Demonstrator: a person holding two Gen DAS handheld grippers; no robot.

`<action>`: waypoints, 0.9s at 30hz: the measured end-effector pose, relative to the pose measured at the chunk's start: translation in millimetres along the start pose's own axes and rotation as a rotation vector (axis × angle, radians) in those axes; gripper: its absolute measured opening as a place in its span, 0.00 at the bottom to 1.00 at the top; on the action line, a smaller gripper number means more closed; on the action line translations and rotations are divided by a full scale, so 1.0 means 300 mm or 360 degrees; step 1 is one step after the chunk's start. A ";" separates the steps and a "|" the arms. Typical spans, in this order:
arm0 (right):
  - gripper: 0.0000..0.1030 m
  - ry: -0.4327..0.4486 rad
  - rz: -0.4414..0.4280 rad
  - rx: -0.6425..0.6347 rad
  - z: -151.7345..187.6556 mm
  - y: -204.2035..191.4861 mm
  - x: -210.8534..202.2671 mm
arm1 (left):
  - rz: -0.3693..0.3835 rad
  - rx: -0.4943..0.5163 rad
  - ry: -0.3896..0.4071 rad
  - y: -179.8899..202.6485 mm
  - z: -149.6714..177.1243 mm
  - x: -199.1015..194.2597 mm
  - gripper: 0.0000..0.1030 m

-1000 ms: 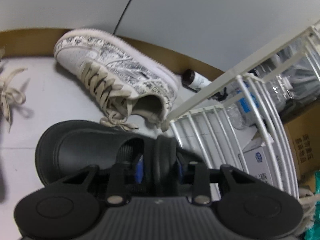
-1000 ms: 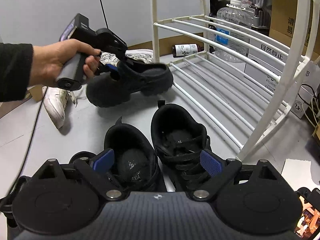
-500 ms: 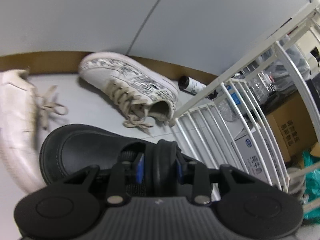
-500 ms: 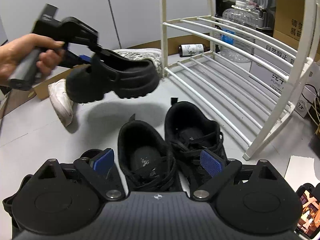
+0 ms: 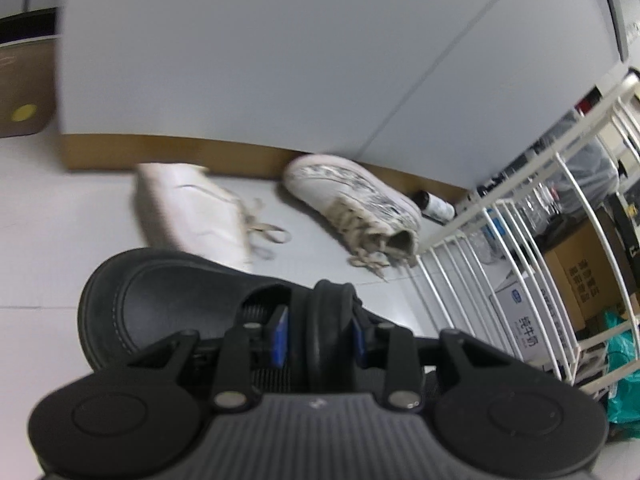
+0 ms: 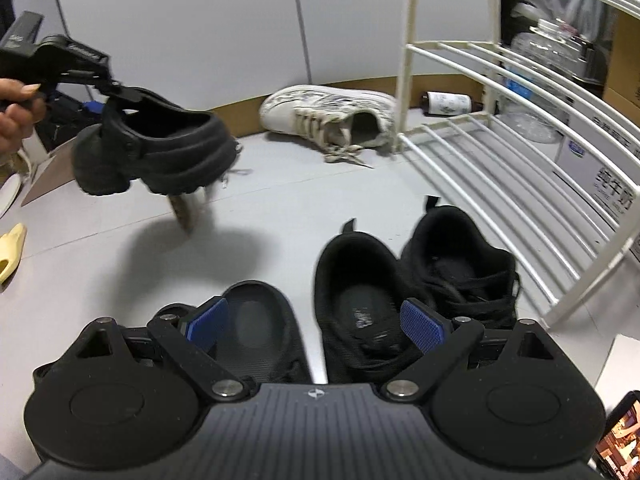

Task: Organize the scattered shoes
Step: 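Lift and carry the black strapped clog toward the clog row with the left tool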

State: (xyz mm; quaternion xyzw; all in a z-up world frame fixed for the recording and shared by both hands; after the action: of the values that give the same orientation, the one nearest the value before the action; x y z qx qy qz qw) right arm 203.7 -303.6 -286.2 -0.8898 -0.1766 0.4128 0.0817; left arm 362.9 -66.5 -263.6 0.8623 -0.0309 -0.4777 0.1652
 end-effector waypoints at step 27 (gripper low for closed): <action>0.92 -0.0240 -0.0425 -0.0411 0.068 -0.471 0.030 | -0.0292 -0.0539 0.0041 -0.786 0.374 -0.396 0.32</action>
State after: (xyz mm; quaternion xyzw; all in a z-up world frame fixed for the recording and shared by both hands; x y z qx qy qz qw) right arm 158.6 -169.4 -264.6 -0.8281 -0.3501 0.4376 0.0077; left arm 180.3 152.4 -296.2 0.8275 0.1308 -0.4779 0.2641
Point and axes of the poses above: each gripper's, at about its wrist camera, not at the fingertips, and x roughly the way its jaws point, y to its right, z to its underside, the point moved 10 cm from there along x, roughly the way its jaws point, and after that the axes turned 11 degrees about -z, right-handed, at the moved point
